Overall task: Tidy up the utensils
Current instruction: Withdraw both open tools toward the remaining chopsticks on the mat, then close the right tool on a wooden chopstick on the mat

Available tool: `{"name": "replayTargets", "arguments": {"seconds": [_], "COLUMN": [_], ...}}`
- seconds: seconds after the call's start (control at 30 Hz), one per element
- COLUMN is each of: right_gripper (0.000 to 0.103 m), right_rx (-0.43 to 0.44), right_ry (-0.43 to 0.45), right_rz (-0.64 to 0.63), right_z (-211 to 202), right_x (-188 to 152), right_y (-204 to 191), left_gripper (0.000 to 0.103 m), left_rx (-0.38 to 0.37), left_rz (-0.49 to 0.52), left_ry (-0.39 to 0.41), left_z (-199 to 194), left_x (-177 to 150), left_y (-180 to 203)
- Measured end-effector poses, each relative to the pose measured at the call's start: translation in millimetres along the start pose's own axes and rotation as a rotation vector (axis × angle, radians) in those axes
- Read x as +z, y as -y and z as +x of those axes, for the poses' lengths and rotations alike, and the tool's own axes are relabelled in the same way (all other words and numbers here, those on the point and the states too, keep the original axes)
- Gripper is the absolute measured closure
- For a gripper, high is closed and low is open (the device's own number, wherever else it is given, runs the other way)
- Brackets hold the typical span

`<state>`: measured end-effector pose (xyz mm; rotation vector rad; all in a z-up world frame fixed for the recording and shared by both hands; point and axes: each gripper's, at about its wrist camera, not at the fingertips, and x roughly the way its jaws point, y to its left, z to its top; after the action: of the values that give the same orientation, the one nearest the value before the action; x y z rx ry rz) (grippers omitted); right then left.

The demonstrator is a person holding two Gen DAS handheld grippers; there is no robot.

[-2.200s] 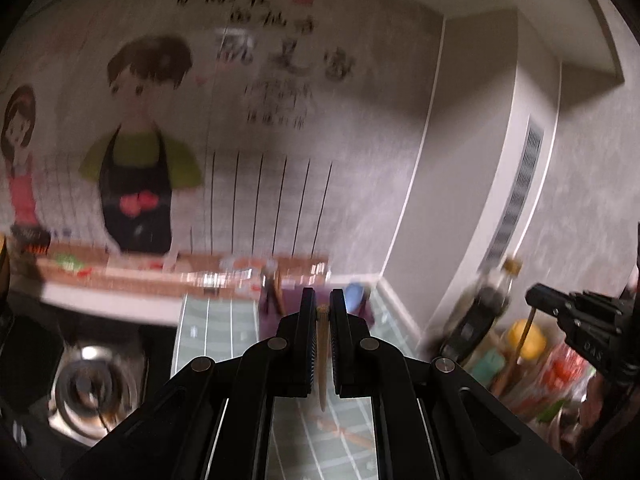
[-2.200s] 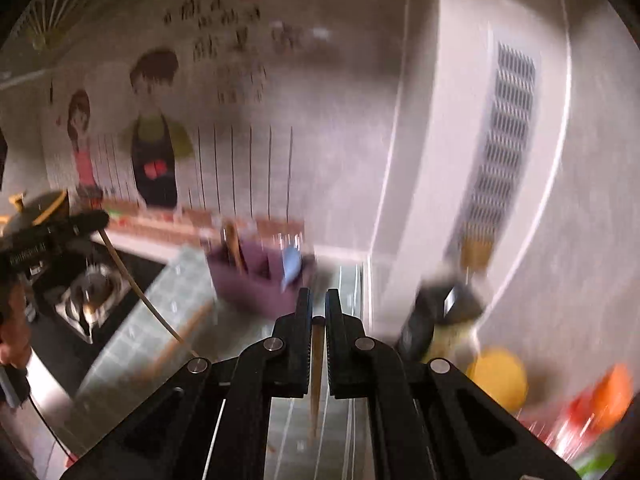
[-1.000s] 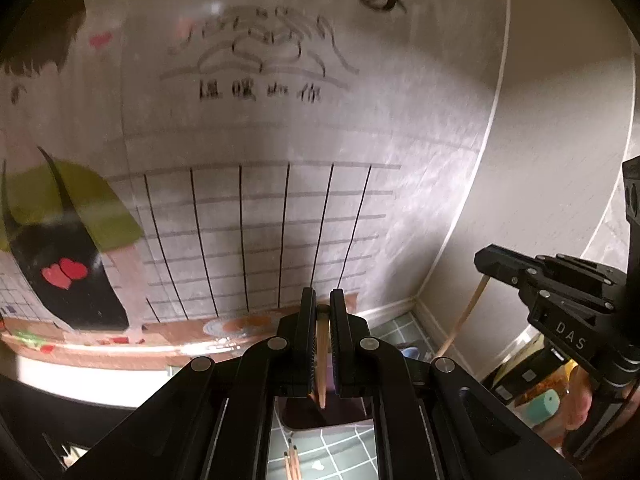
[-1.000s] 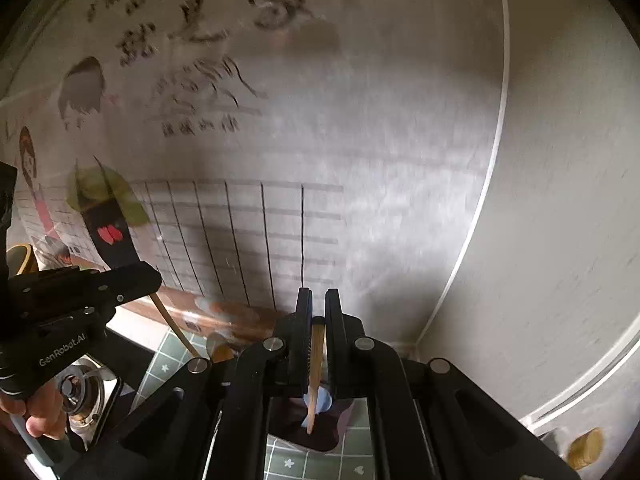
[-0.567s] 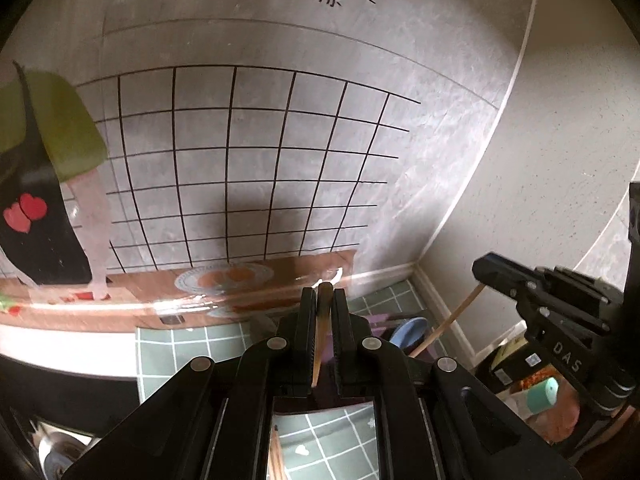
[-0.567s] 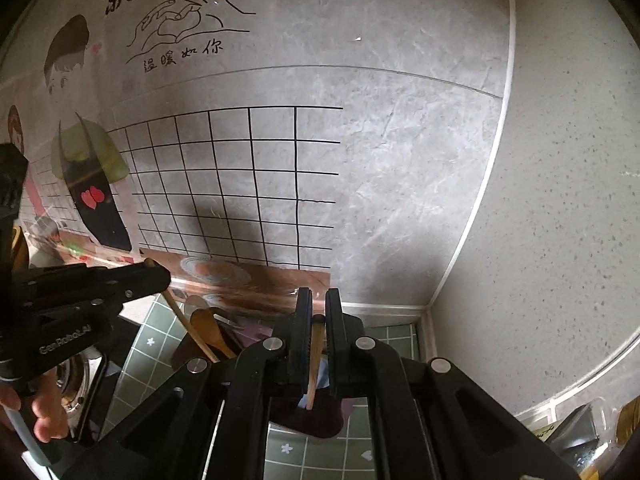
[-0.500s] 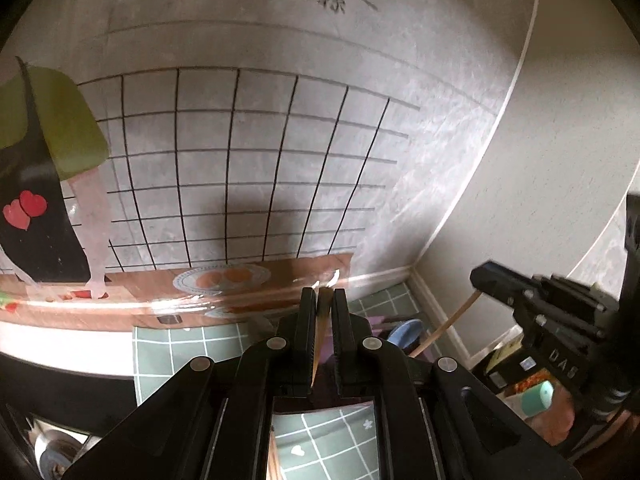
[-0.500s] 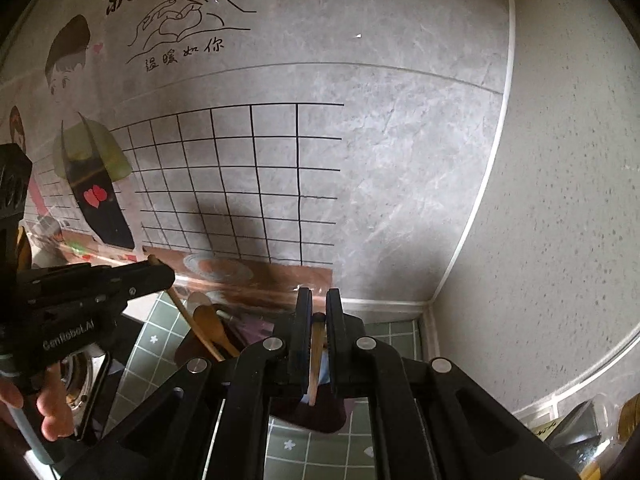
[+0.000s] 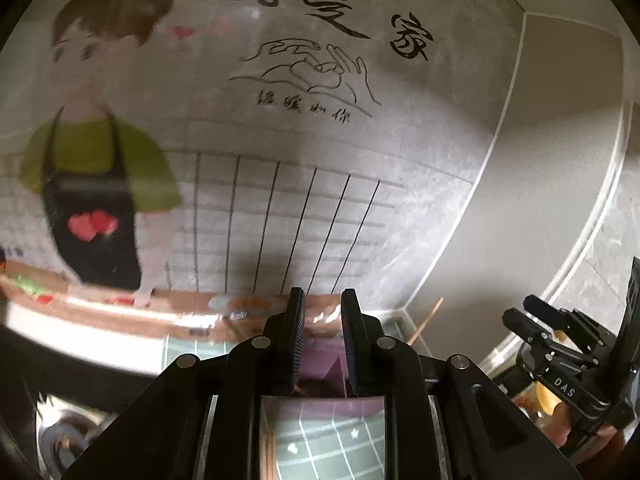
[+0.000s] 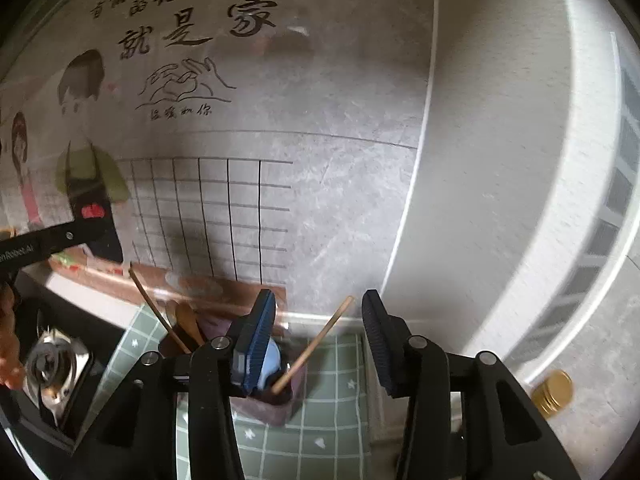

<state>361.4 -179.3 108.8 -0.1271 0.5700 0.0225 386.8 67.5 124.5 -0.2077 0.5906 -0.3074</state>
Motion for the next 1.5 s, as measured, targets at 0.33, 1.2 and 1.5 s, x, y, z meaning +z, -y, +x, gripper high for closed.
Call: {"name": "replayTargets", "arguments": {"seconds": [0.33,1.2,1.5], "right_gripper": [0.055,0.077,0.079], "right_rx": [0.097,0.346,0.332], "right_ry": [-0.082,-0.46,-0.446], "right_rz": [-0.116,-0.141,-0.174], "right_z": [-36.3,-17.2,-8.7], "right_x": [-86.6,-297.3,-296.4], "right_y": [-17.7,-16.0,-20.9], "left_gripper": [0.083,0.083,0.083], "left_rx": [0.085,0.207,0.197], "left_rz": [-0.018,-0.175,-0.166], "left_ry": [-0.076,-0.249,-0.245], "left_z": [-40.9,-91.1,-104.0], "left_x": [-114.0,-308.5,-314.9], "left_y": [2.1,-17.7,-22.6]}}
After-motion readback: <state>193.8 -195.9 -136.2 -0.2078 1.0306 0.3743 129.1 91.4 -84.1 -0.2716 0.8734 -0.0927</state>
